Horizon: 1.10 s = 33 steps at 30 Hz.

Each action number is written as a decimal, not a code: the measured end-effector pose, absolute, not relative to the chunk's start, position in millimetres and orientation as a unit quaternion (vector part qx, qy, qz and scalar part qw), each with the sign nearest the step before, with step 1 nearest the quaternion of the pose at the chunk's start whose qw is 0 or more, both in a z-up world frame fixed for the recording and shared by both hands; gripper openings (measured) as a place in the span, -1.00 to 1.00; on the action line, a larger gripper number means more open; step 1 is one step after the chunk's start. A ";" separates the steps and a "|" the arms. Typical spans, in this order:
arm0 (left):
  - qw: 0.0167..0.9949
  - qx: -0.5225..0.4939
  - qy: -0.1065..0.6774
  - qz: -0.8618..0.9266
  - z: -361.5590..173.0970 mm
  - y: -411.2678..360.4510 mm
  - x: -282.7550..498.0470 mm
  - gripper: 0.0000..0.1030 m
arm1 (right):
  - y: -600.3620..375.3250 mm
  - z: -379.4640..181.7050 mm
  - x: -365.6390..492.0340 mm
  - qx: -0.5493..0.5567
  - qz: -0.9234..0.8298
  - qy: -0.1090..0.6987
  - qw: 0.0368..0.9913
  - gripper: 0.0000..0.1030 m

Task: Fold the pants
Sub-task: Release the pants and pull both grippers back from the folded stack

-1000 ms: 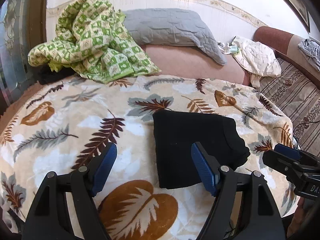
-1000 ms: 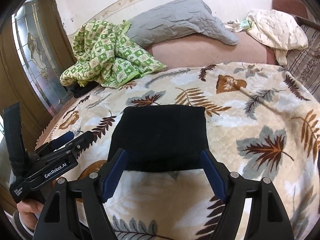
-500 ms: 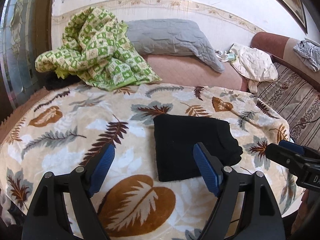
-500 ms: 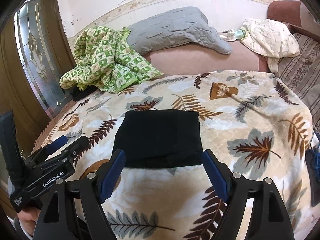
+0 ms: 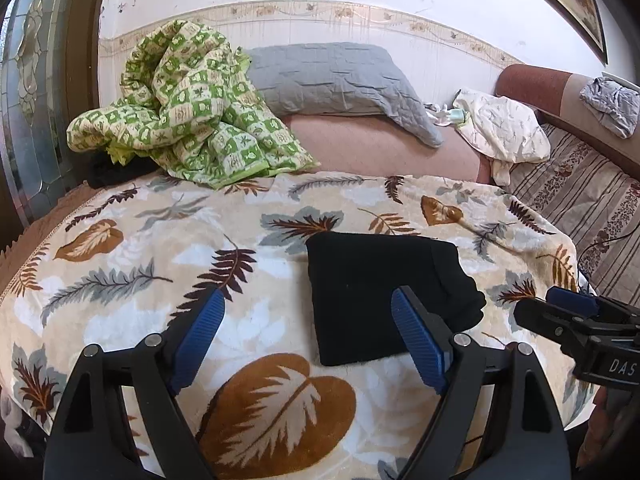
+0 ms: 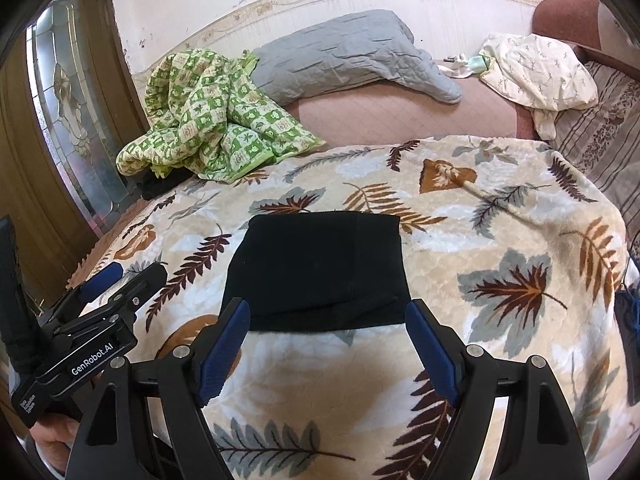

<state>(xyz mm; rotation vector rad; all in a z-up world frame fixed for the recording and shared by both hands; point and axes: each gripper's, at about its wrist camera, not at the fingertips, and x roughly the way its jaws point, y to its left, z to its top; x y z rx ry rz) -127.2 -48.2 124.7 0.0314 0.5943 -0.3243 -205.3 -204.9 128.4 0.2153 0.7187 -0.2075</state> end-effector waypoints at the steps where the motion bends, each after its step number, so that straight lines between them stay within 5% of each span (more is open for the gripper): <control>1: 0.942 0.013 0.293 -0.160 124.3 -47.9 -127.0 0.68 | -204.5 127.1 -204.4 0.105 -0.100 0.352 0.925 0.58; 33: 0.922 -0.016 0.350 -0.165 95.2 -36.3 -80.9 0.76 | -208.0 98.2 -144.5 0.102 -0.117 0.383 0.911 0.59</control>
